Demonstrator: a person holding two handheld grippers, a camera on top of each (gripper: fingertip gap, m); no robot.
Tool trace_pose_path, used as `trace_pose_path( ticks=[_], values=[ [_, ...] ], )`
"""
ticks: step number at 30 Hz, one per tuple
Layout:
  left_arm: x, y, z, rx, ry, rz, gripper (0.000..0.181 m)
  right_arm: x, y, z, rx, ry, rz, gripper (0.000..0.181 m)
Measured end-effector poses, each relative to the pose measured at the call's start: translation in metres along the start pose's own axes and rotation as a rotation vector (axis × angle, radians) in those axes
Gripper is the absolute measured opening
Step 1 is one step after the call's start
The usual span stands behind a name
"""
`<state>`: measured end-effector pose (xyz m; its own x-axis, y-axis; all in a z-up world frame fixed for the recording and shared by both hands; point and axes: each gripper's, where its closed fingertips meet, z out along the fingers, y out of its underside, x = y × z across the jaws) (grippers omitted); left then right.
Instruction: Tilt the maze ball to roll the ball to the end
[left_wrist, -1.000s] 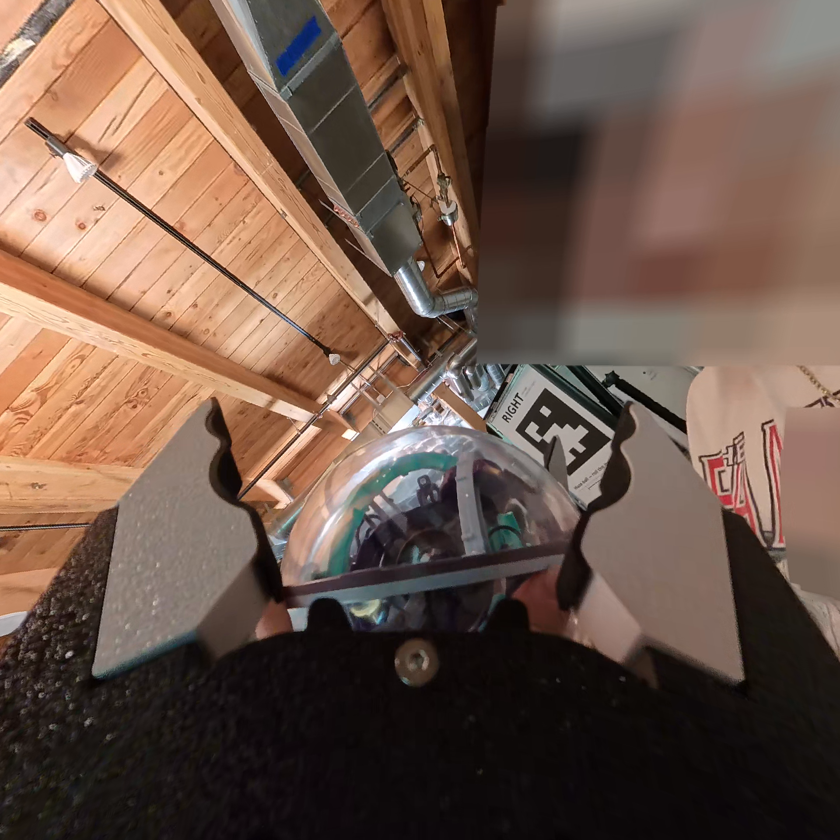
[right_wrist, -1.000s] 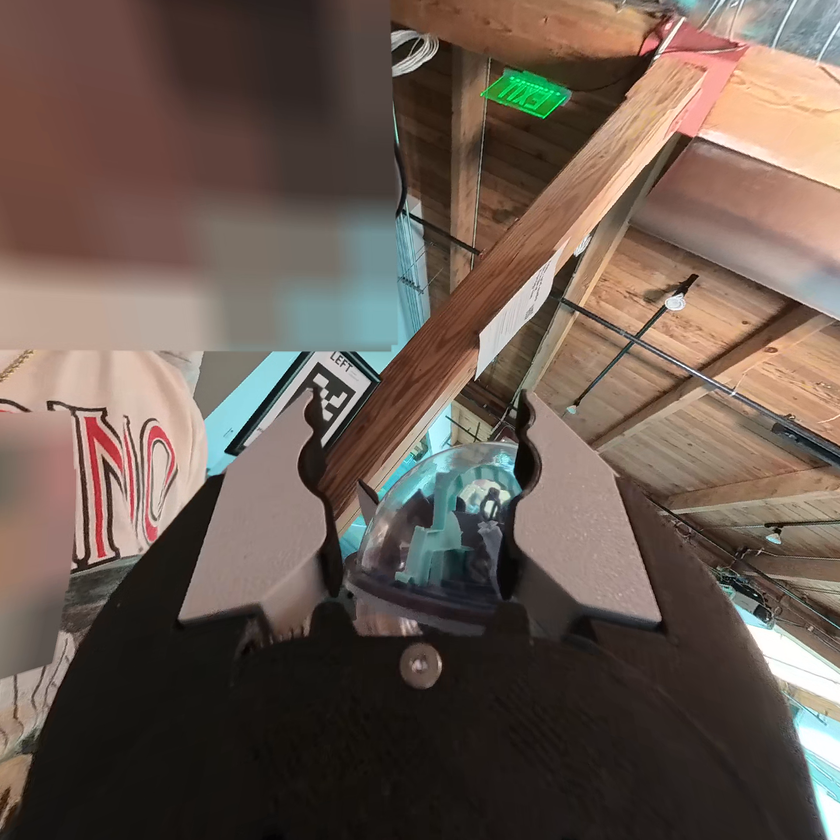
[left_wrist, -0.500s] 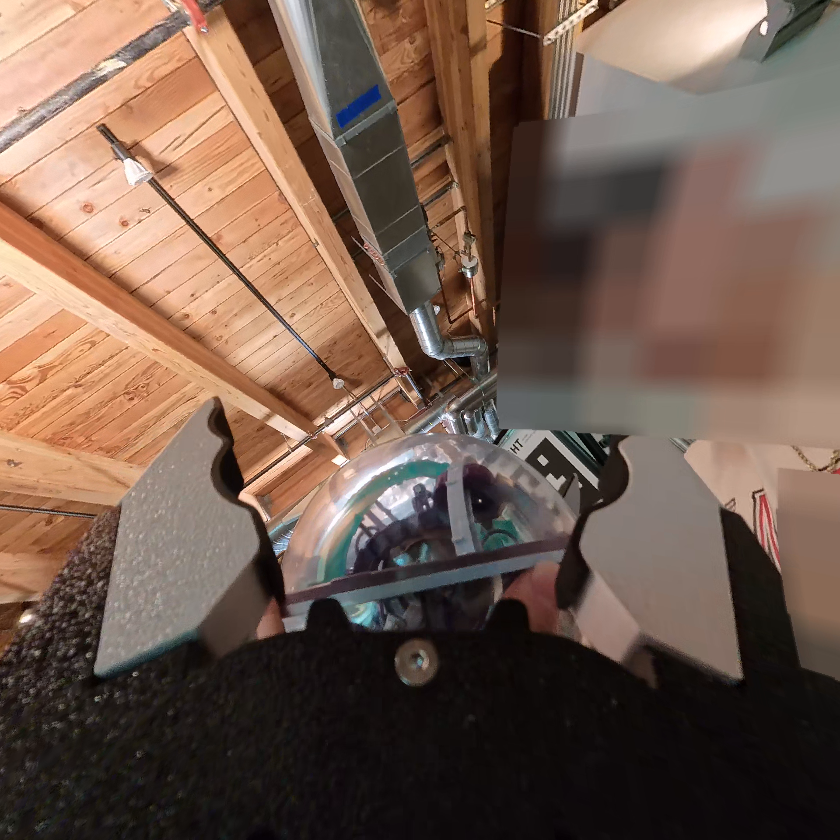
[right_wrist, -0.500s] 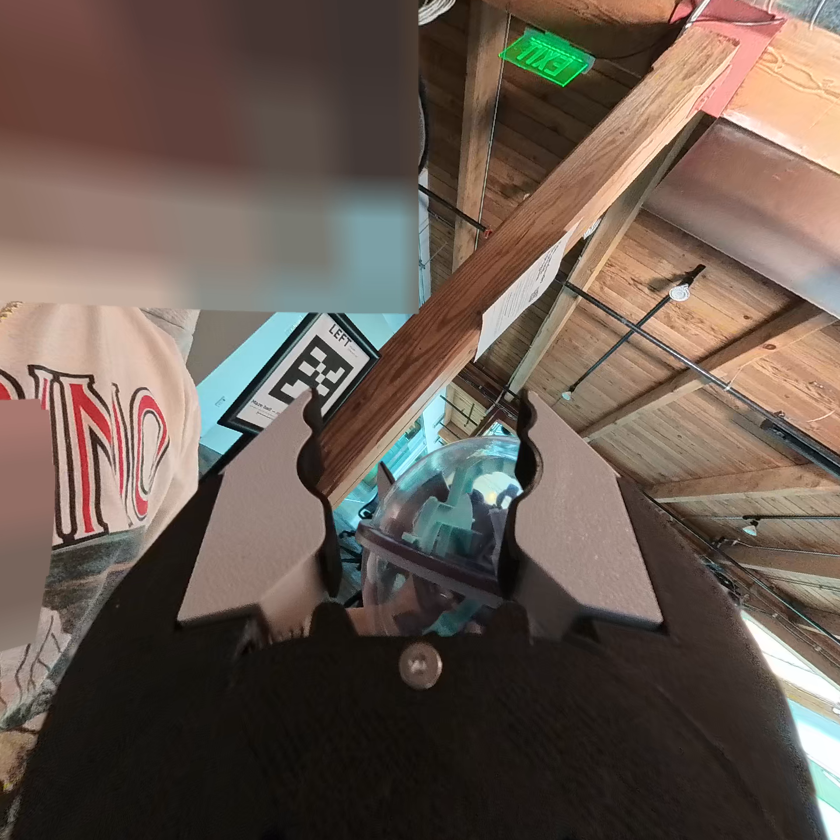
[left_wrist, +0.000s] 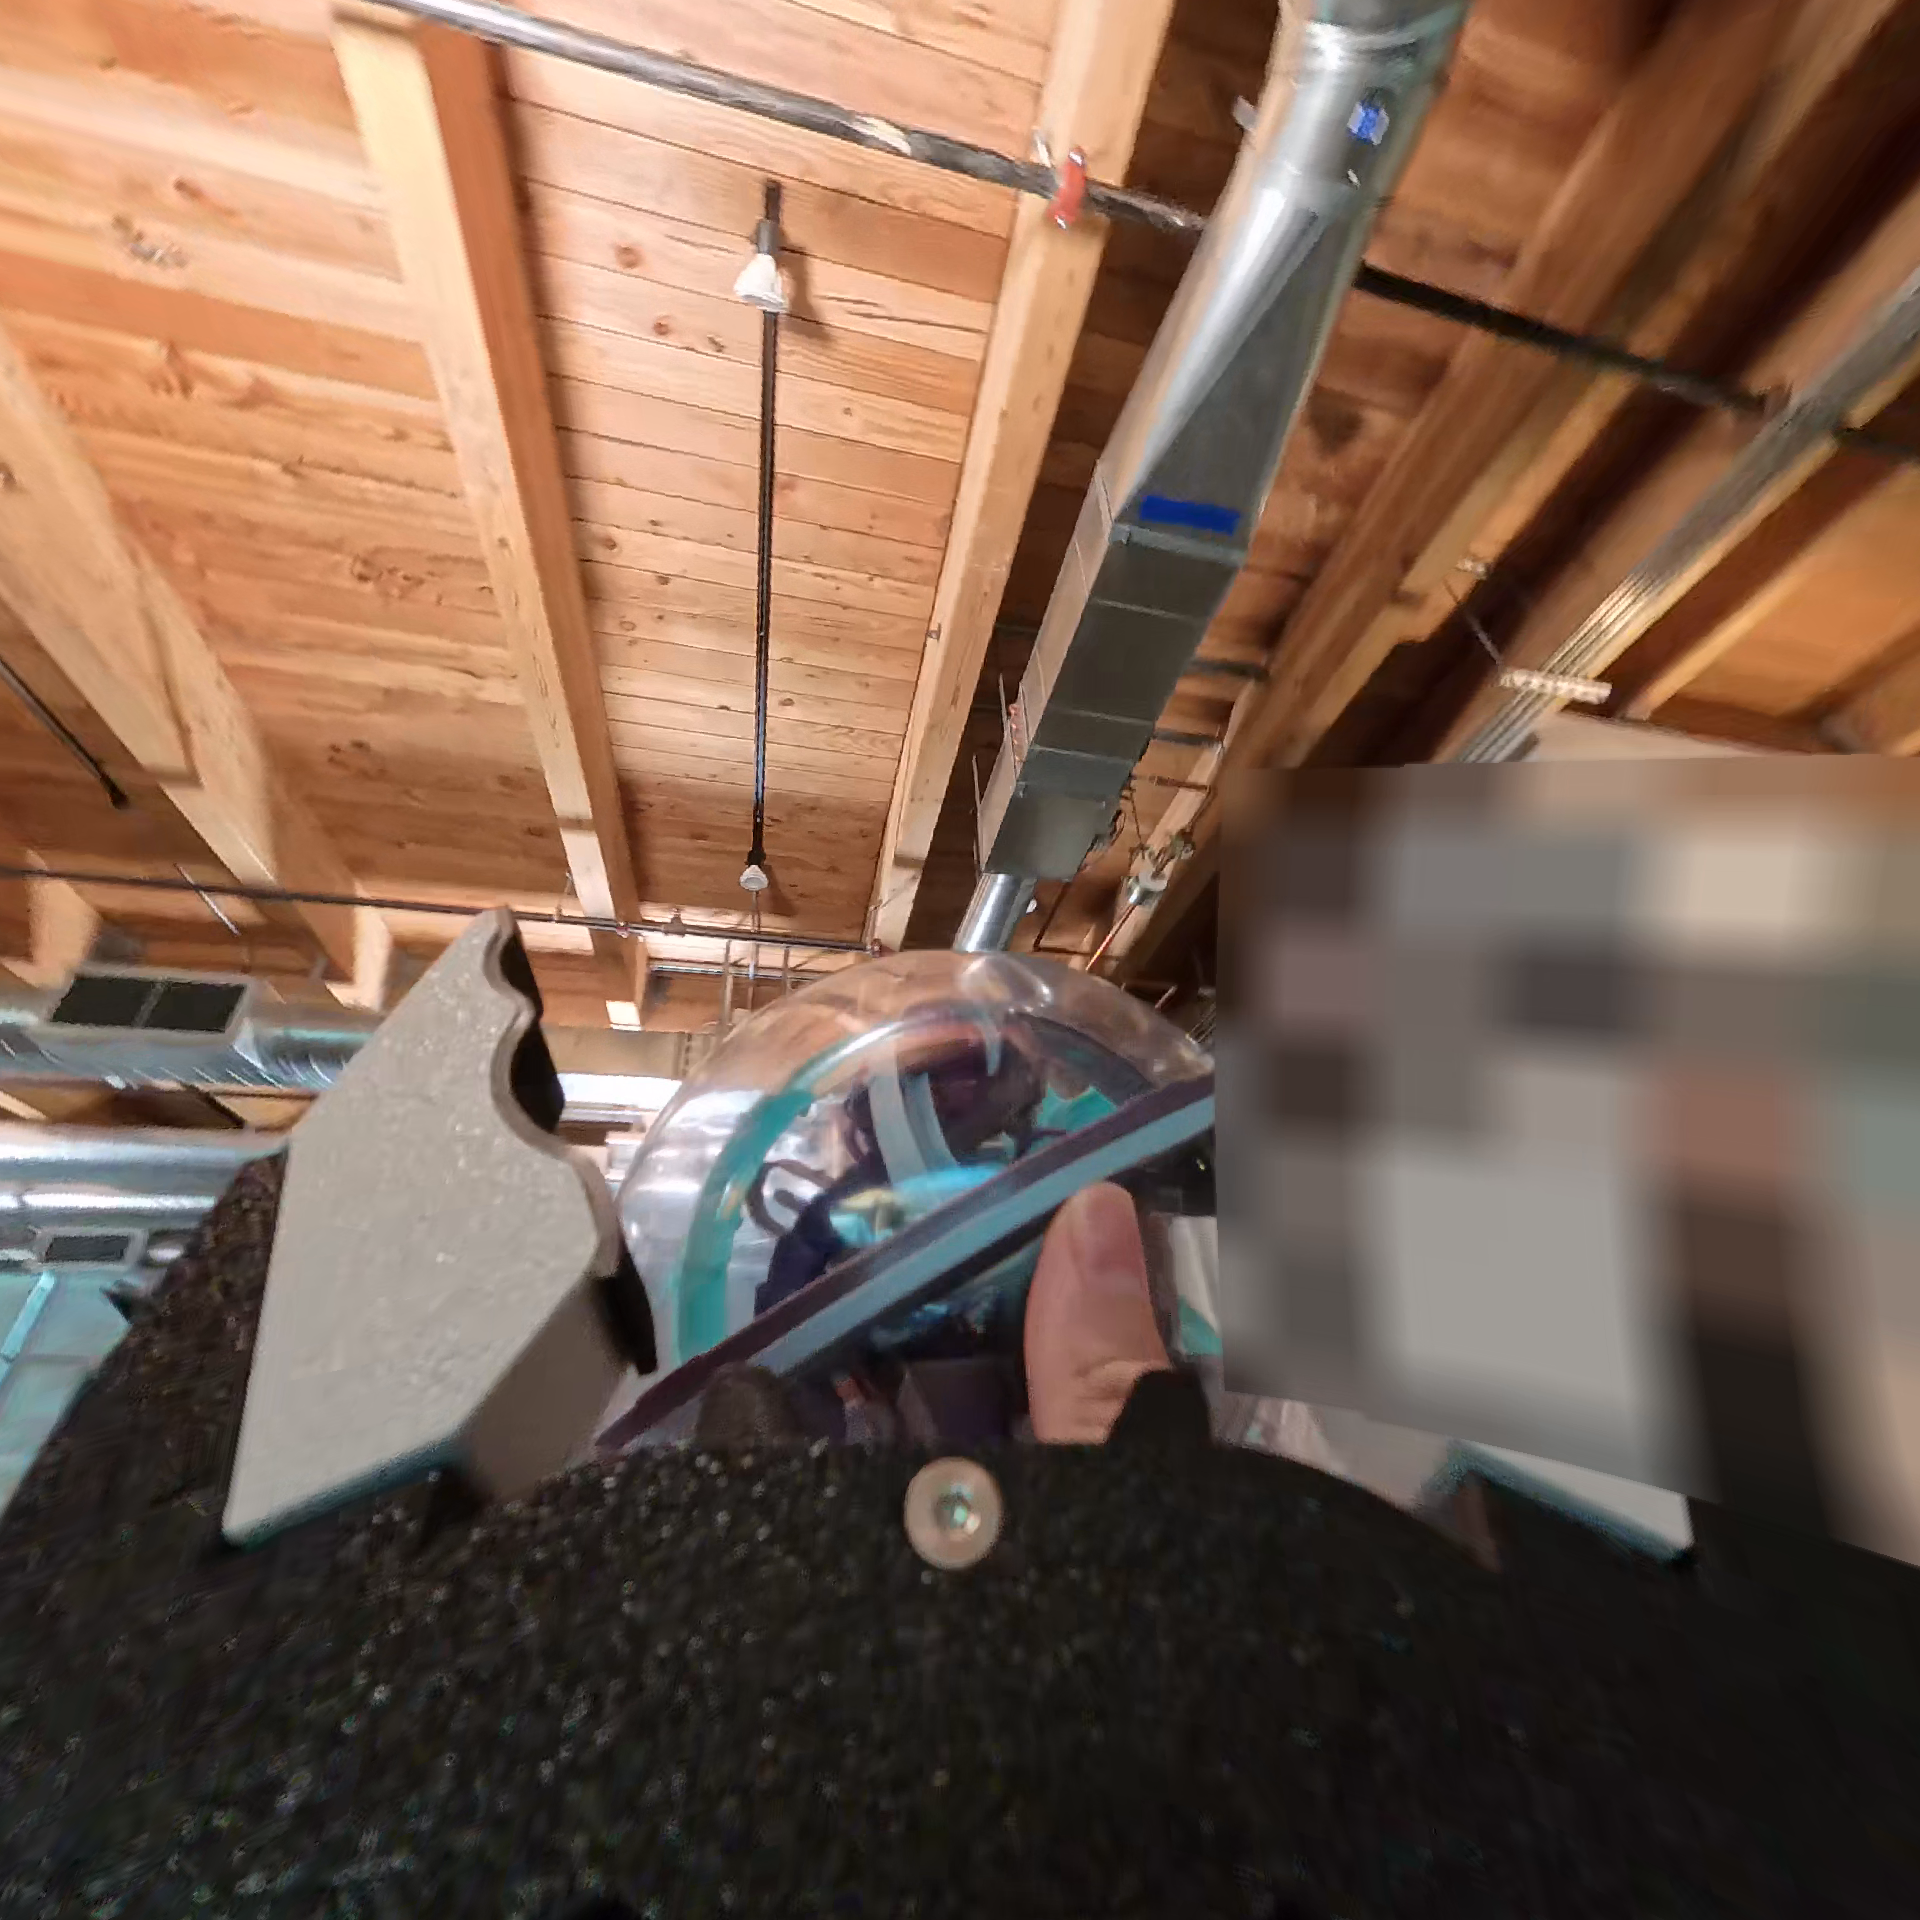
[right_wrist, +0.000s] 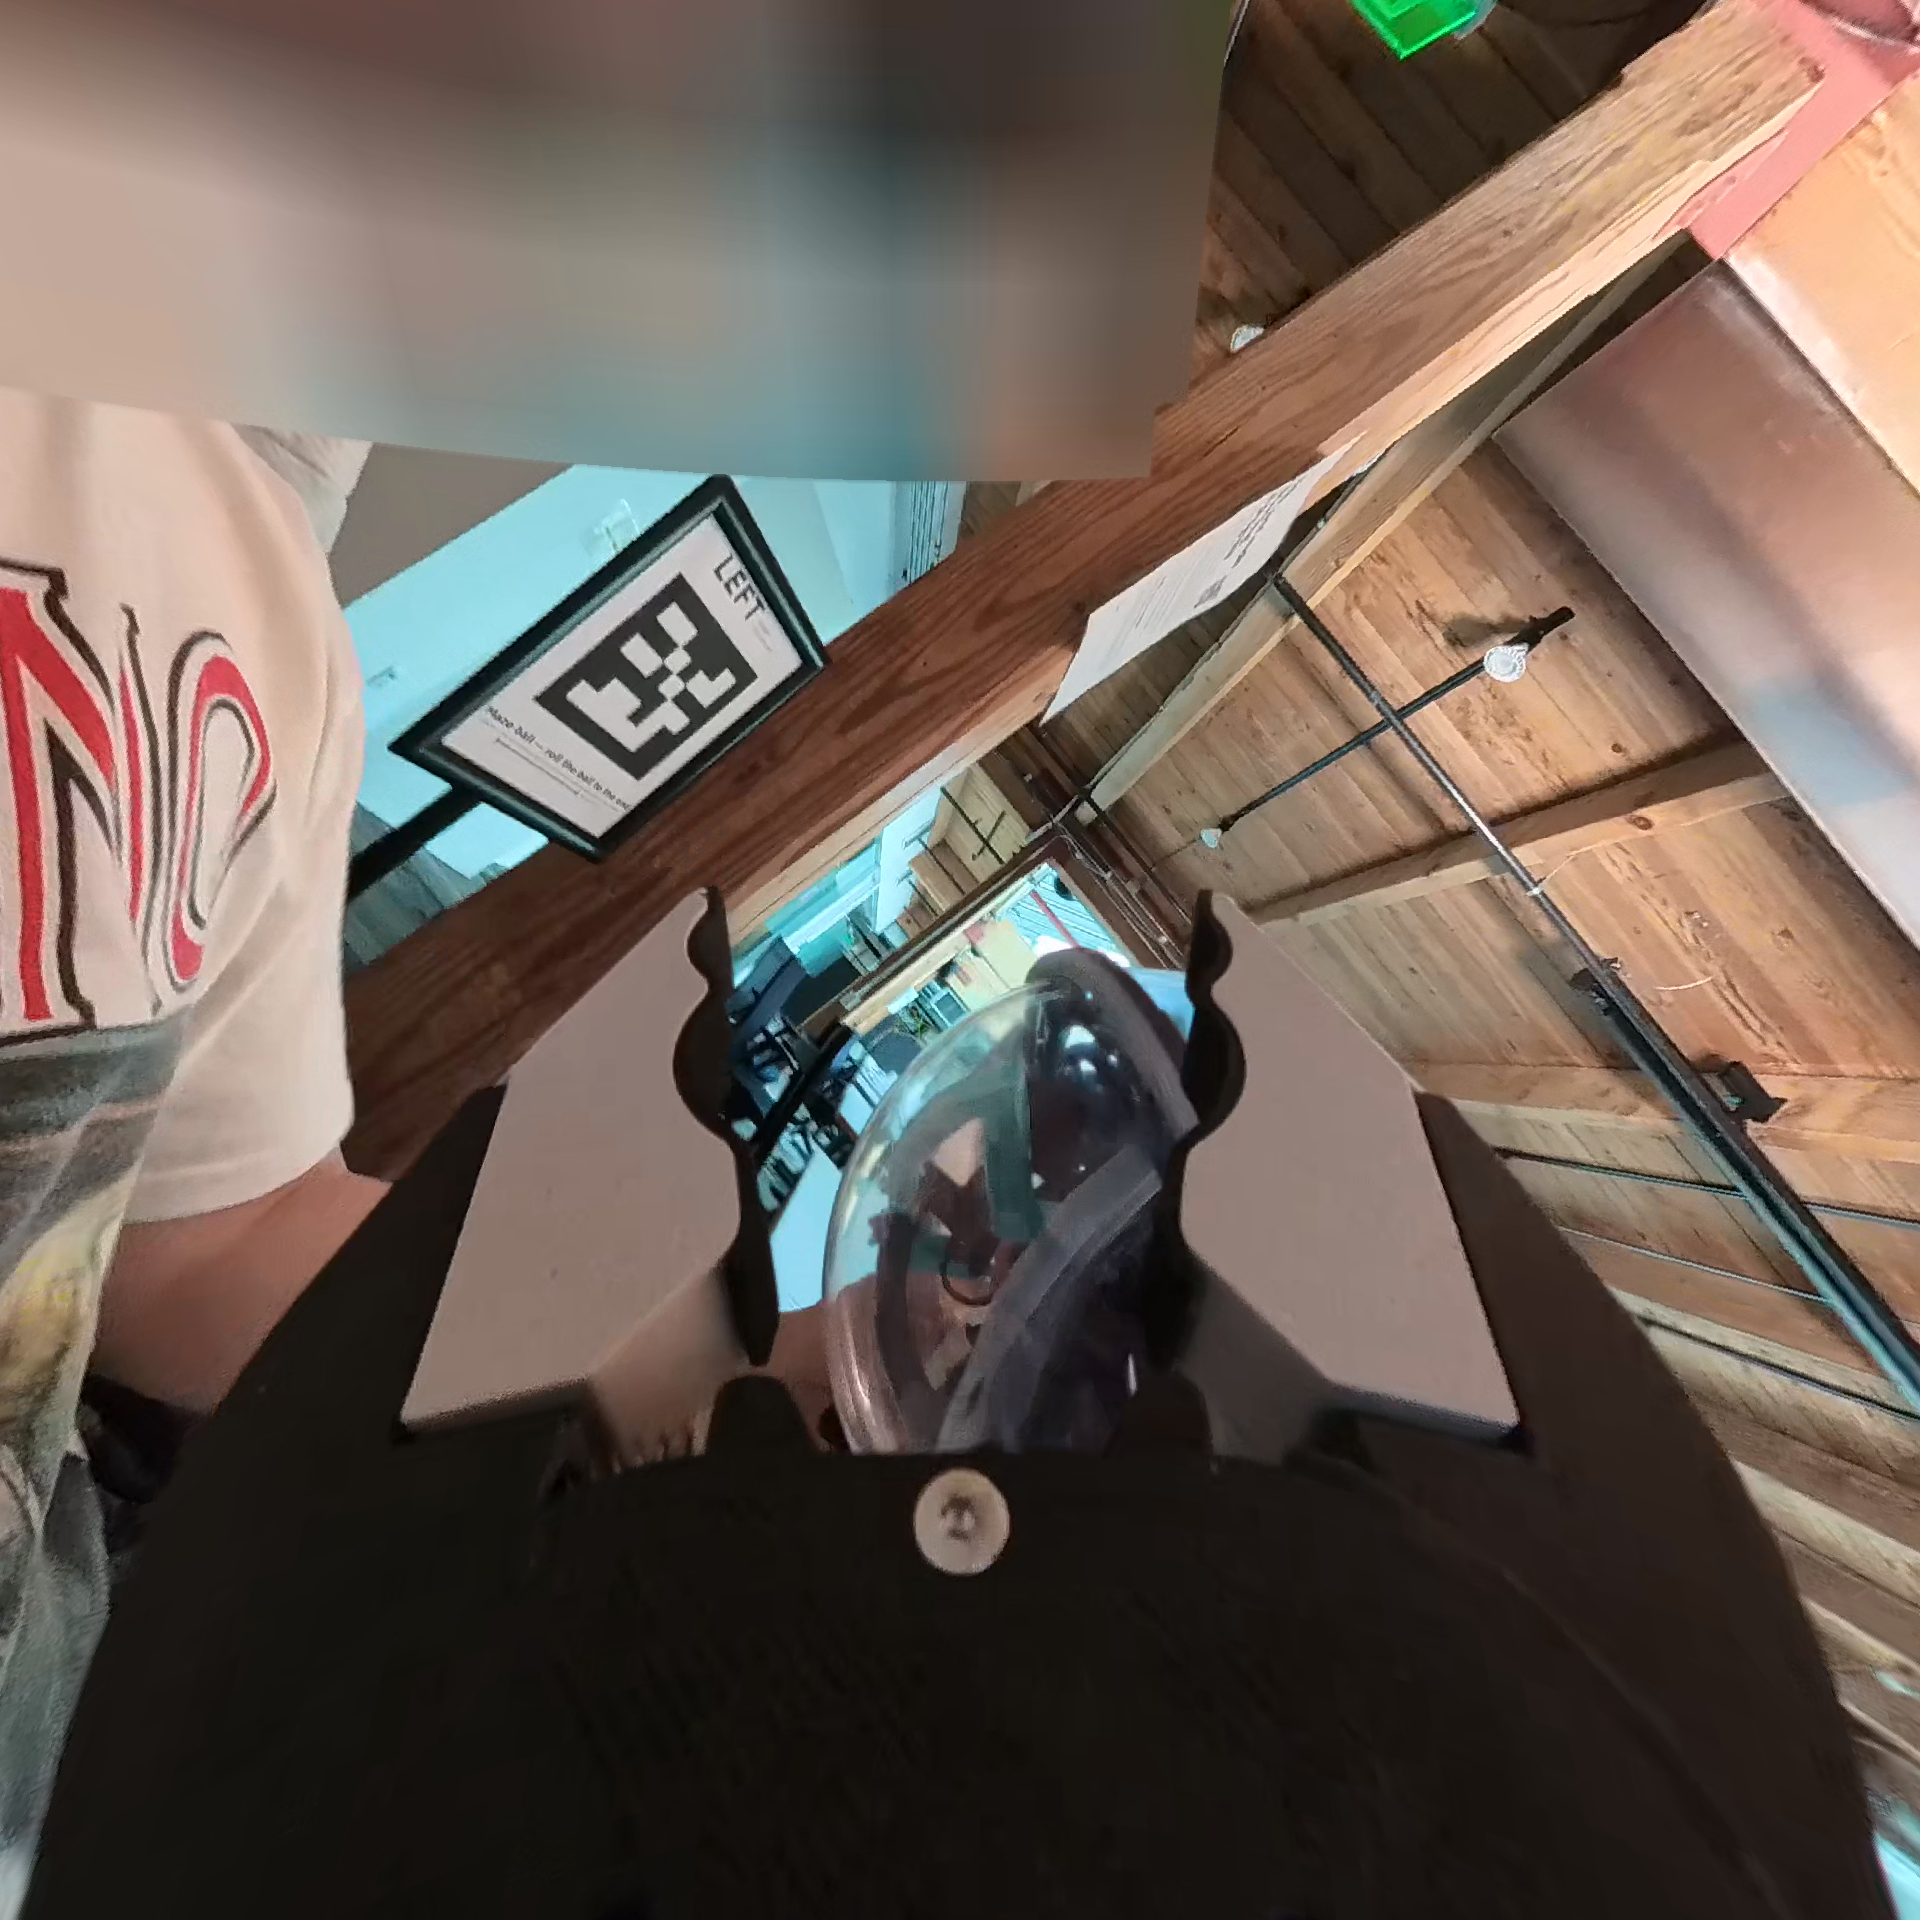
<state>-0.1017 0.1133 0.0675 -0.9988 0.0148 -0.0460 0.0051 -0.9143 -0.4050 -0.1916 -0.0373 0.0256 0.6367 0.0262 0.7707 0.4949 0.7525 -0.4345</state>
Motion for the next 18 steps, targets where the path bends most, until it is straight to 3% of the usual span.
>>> trace_pose_path(
  ticks=[1, 10, 14, 18],
  values=[
    [-0.005, 0.002, -0.001, 0.007, -0.012, -0.036, 0.155, 0.001, 0.001, 0.000, -0.007, 0.012, -0.024, 0.087],
    [-0.033, 0.013, -0.008, 0.046, -0.096, -0.240, 0.157, 0.008, 0.010, 0.005, -0.095, 0.084, -0.182, 0.088],
    [-0.045, 0.029, -0.011, 0.023, -0.134, -0.386, 0.157, 0.016, 0.022, 0.005, -0.173, 0.154, -0.336, 0.088],
    [-0.056, 0.046, -0.015, 0.005, -0.159, -0.489, 0.157, 0.022, 0.017, 0.003, -0.144, 0.190, -0.322, 0.089]
  ],
)
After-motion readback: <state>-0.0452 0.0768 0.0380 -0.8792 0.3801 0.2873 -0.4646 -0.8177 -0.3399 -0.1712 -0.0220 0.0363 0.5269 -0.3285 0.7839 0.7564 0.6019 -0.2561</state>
